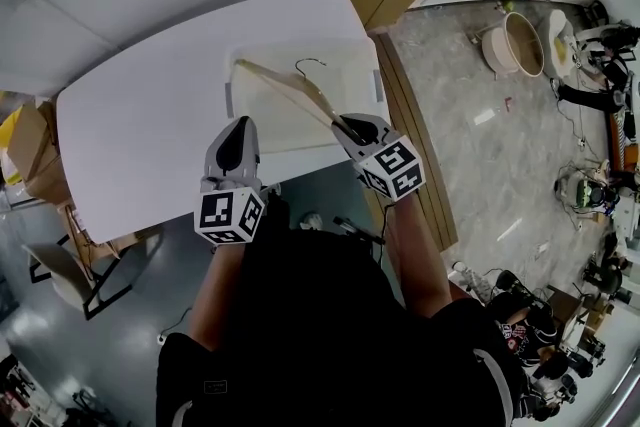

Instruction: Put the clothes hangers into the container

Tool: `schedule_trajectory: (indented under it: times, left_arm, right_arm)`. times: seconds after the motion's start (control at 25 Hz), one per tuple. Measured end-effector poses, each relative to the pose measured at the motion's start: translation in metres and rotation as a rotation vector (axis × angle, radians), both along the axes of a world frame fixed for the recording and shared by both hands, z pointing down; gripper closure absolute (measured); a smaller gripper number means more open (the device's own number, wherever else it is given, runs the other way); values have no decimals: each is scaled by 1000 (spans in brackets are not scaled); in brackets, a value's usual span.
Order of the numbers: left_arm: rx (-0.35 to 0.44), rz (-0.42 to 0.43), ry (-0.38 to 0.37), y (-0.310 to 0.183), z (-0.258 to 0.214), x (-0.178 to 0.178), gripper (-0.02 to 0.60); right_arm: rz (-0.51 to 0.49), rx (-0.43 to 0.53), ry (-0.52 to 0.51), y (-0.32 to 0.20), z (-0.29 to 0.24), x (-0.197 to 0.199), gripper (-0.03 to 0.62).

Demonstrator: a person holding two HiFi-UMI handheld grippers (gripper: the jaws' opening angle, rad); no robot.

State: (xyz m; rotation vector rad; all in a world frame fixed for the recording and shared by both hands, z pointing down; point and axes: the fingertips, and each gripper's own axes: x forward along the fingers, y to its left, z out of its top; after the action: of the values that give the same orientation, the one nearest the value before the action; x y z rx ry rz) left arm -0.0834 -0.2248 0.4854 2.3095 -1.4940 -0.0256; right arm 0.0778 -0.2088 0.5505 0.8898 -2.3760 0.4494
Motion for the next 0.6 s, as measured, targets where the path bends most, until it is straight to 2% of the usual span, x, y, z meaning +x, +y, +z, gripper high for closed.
schedule_trajectory:
  times: [0.6]
  left_arm:
    - [-17, 19, 3, -5, 7, 4, 575]
  right_arm:
    - [-20, -41, 33, -7, 13, -1, 533]
